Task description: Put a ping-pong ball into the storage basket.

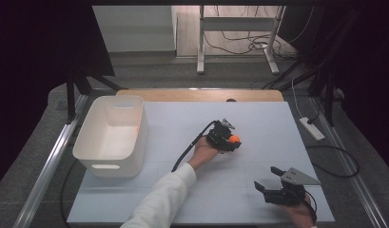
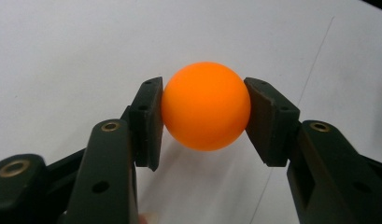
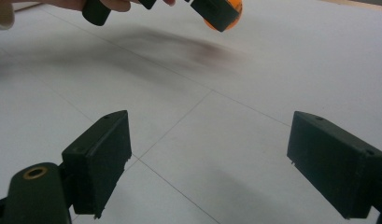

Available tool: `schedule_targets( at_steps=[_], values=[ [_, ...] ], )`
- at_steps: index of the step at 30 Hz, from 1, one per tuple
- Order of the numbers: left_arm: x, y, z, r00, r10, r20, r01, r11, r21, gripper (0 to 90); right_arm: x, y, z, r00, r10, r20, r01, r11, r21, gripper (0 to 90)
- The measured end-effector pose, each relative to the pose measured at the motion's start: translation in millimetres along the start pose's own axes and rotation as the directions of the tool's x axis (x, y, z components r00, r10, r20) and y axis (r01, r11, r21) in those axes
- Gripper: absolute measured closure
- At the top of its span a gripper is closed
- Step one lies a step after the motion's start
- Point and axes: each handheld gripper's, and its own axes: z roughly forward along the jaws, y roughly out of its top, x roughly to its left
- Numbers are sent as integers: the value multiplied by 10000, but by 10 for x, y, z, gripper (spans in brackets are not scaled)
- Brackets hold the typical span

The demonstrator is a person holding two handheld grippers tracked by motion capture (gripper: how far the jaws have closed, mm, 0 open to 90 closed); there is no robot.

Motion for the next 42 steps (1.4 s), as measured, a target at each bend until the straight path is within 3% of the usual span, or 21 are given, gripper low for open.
schedule_targets(
  at_steps=[19, 42],
  values=[
    [-29, -21, -331, 9993, 278, -248, -289, 9985, -459, 505, 10, 5, 4, 10000, 9, 25, -9, 10000, -10, 136],
    [20, -108, -665, 9992, 64, -404, -102, 9954, -954, 504, 16, 10, 7, 10000, -62, 69, 62, 10000, 5, 136]
  ],
)
